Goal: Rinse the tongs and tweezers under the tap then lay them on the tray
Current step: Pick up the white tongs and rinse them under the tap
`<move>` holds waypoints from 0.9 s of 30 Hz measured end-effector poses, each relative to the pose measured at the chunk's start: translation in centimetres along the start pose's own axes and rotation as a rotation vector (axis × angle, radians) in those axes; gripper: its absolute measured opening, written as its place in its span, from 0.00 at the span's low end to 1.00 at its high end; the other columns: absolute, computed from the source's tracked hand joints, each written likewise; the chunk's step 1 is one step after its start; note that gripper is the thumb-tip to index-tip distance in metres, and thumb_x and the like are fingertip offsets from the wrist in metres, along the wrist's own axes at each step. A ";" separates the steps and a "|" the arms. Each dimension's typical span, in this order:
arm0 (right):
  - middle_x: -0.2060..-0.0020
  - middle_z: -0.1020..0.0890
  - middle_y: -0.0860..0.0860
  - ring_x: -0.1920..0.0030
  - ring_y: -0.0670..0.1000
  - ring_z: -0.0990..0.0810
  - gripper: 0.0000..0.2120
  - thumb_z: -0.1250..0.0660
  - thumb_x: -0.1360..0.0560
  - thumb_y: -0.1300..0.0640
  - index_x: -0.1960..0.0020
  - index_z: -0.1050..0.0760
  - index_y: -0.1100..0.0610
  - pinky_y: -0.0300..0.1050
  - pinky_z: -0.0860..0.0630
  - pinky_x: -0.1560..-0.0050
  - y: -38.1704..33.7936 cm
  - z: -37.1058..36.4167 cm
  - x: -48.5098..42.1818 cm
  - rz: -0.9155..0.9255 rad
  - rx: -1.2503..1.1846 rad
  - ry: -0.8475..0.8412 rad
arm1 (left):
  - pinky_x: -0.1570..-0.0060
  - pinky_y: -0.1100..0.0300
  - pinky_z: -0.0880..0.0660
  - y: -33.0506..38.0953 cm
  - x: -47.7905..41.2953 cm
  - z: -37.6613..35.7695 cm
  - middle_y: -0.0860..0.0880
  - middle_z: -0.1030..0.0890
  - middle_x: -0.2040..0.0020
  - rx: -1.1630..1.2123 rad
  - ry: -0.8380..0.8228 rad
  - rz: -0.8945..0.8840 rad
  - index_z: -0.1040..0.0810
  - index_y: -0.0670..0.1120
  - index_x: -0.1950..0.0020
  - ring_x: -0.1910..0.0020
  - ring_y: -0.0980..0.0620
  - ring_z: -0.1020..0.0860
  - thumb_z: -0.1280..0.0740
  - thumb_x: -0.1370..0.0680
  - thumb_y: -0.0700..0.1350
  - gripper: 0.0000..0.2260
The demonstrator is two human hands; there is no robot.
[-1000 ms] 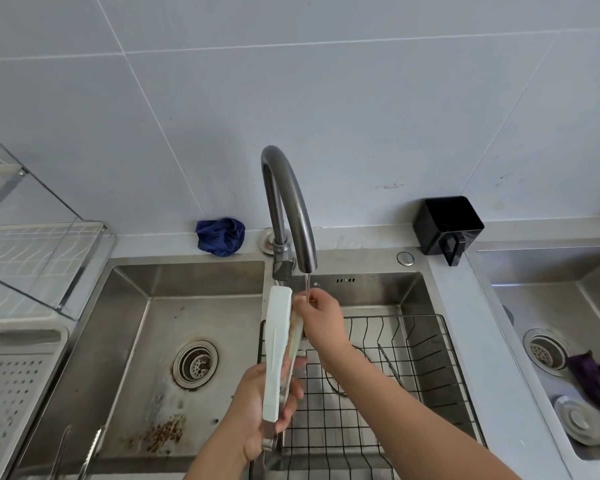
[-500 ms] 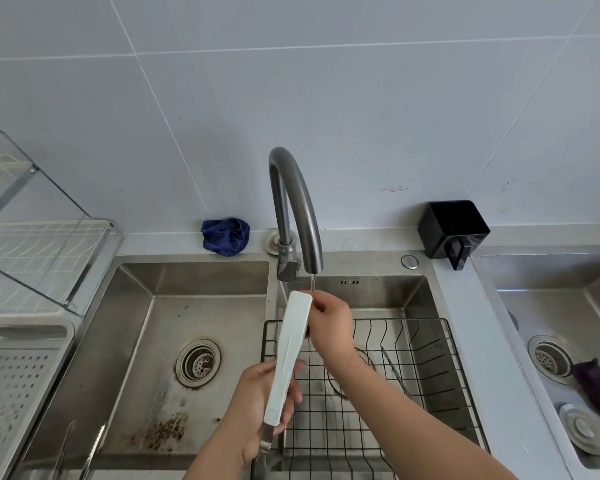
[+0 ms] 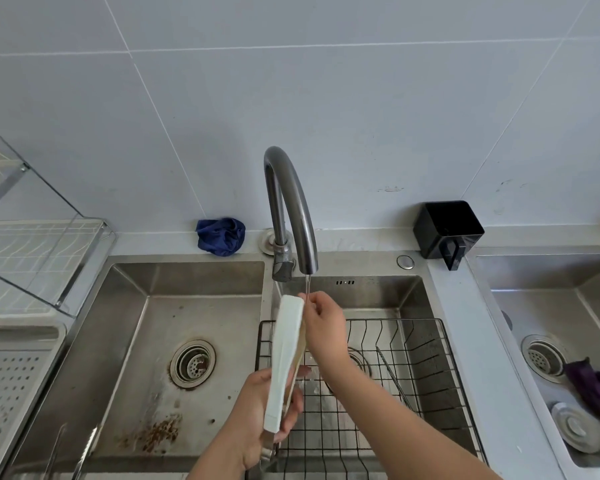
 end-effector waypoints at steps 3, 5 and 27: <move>0.71 0.27 0.53 0.67 0.51 0.30 0.19 0.35 0.18 0.51 0.66 0.32 0.54 0.47 0.32 0.63 -0.2 0.0 -0.7 -0.104 -0.060 -0.034 | 0.83 0.67 0.36 0.2 -0.4 -0.3 0.36 0.24 0.68 -0.040 0.053 -0.010 0.18 0.34 0.45 0.83 0.49 0.32 0.44 0.18 0.38 0.15; 0.65 0.22 0.61 0.64 0.54 0.25 0.10 0.33 0.21 0.57 0.60 0.26 0.57 0.50 0.28 0.61 0.0 -0.9 -0.1 -0.128 -0.136 -0.115 | 0.83 0.67 0.37 0.5 -0.5 -0.3 0.36 0.24 0.69 -0.046 0.084 -0.013 0.20 0.33 0.44 0.84 0.49 0.33 0.45 0.18 0.37 0.15; 0.58 0.18 0.62 0.62 0.58 0.20 0.03 0.34 0.20 0.66 0.50 0.25 0.60 0.51 0.24 0.56 0.3 -2.0 0.8 -0.263 -0.673 -0.320 | 0.80 0.61 0.31 1.4 -0.2 0.7 0.41 0.21 0.69 -0.260 0.247 -0.138 0.16 0.43 0.52 0.78 0.50 0.26 0.37 0.17 0.44 0.11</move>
Point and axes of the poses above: each hand's wrist, its own x-axis away from the middle knuckle, its own z-axis out of the back of the hand, y = z × x, the point moved 6 cm from there along -x, towards the middle knuckle
